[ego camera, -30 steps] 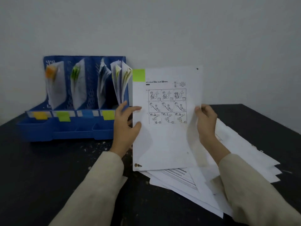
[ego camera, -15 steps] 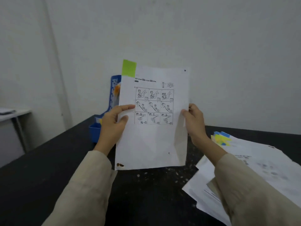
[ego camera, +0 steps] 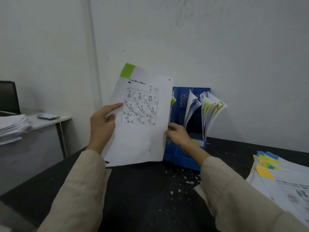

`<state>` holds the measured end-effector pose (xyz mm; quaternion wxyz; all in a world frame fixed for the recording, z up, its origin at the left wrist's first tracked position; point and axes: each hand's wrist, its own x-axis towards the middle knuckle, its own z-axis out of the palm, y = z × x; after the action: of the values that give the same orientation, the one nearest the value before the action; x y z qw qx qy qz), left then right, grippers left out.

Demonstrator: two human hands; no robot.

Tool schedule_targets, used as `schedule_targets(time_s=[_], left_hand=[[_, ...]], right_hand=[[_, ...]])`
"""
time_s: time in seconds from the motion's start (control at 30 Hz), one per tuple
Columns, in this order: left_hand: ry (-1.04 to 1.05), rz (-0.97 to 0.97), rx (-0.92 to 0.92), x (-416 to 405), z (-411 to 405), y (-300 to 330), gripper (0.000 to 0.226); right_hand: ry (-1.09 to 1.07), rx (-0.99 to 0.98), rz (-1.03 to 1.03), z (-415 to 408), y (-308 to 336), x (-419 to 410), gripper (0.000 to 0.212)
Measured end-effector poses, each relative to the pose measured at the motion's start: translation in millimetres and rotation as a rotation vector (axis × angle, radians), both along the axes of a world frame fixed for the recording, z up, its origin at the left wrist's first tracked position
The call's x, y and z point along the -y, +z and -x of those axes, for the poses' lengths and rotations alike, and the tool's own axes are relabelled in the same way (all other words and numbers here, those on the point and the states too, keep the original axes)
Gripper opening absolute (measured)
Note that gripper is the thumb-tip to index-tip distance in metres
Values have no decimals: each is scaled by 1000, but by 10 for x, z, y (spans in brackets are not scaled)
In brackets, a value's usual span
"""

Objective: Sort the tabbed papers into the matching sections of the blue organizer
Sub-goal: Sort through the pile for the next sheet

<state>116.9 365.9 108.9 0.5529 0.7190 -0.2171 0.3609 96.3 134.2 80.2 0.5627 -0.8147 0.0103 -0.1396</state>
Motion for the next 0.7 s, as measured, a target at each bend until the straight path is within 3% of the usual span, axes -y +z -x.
schedule_targets(time_s=[0.3,0.7], left_hand=[[108,-28,96,-88,-91,154,46],[108,-69,294,553,-238,582,49]], right_hand=[[79,-105,-148,-171,120,-93,54],[59,-131,-170,-186,75,-55,53]])
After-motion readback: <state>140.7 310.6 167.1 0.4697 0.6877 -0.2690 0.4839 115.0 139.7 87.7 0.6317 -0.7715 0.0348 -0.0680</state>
